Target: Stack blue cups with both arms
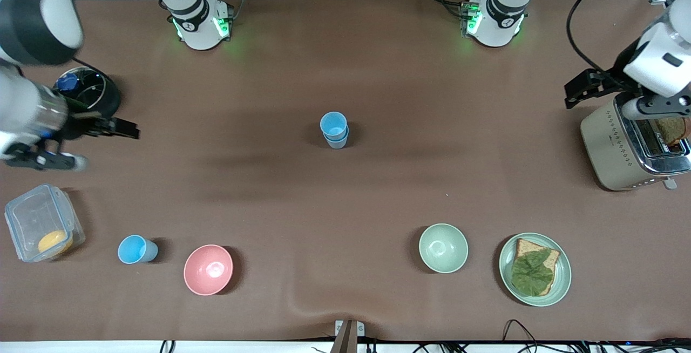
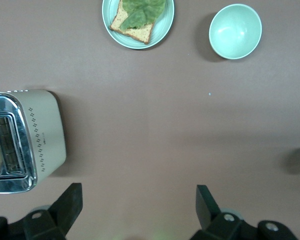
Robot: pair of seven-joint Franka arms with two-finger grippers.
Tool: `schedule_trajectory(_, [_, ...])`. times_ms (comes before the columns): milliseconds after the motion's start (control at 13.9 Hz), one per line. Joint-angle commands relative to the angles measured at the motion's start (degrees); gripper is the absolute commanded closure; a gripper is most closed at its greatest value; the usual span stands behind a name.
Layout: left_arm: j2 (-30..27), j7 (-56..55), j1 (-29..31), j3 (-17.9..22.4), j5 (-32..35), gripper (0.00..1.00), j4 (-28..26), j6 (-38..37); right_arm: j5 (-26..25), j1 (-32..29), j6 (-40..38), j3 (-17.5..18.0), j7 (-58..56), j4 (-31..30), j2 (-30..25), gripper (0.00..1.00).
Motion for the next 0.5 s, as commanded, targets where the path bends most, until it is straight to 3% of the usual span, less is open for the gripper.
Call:
schedule_trajectory(0, [-1.6, 2.0, 0.3, 0.7, -1.3, 0.0, -0.5, -1.6, -1.4, -4.2, 2.0, 1.6, -4.5, -3.7, -5.8, 0.0])
schedule_trajectory(216, [-1.9, 2.0, 0.3, 1.5, -1.3, 0.0, -0.6, -2.4, -6.0, -5.0, 1.5, 4.6, -3.6, -3.4, -7.8, 0.0])
schedule_trajectory(431, [-1.6, 2.8, 0.3, 1.9, -1.2, 0.0, 0.1, -2.5, -6.2, -7.8, -0.8, 7.1, -3.3, -2.4, -8.1, 0.0])
